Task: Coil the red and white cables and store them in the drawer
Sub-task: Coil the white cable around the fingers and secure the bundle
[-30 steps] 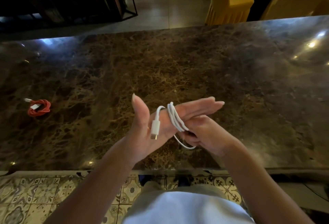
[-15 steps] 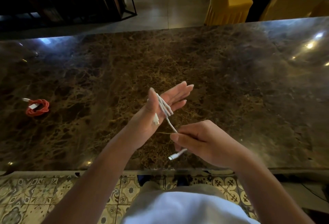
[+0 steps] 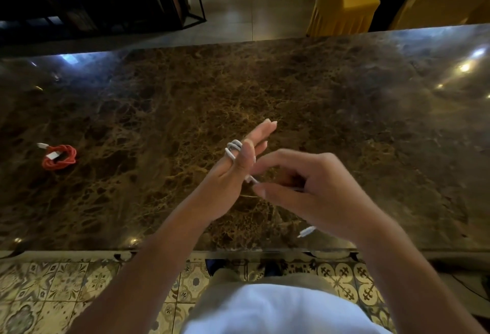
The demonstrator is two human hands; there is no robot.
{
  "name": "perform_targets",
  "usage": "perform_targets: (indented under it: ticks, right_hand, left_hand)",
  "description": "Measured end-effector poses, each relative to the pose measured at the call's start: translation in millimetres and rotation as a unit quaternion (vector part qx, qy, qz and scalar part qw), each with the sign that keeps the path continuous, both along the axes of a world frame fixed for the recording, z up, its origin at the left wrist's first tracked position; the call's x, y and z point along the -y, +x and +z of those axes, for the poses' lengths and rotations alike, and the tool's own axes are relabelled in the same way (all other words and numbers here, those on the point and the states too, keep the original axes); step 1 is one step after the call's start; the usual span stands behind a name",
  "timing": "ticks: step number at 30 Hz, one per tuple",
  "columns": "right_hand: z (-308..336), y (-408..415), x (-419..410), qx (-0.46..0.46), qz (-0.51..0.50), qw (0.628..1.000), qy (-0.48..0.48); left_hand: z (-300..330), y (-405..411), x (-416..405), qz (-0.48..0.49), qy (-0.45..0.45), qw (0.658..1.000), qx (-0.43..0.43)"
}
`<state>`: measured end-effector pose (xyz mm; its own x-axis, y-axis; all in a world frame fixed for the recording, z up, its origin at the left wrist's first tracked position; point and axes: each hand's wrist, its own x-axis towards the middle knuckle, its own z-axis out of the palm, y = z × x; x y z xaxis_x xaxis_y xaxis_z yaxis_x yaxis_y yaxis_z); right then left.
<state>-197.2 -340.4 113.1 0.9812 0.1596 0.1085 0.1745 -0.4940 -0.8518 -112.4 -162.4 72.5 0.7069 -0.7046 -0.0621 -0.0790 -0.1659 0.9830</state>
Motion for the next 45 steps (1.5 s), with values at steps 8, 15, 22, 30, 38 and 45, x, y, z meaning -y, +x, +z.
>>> perform_targets:
  ticks: [8,15,22,30,38,45]
  right_hand:
    - [-3.1,8.6,-17.4,0.009,-0.044,0.998,-0.043]
    - [-6.8,12.0,-4.4,-0.027,0.039,0.998,0.032]
    - [-11.3,18.4,22.0,-0.07,0.068,0.971,0.217]
    - [-19.7,23.7,24.3,-0.134,0.032,0.938,0.317]
    - [-14.9,33.2,8.4,-0.148,-0.047,0.921,0.357]
    - [-34.4,24.8,-20.0,0.082,-0.212,0.969,0.1]
  left_hand:
    - [-0.7,-2.4,3.6,0.03,-0.022,0.999,-0.024]
    - [8.0,-5.0,2.1,-0.015,-0.1,0.986,-0.136]
    - [-0.7,-7.6,11.3,0.01,-0.037,0.997,-0.071]
    - [0.8,-12.1,21.7,0.084,-0.128,0.984,-0.09]
    - [13.0,-16.7,24.0,0.07,-0.244,0.941,-0.223]
    - [17.3,-19.6,29.6,0.13,-0.222,0.945,-0.203]
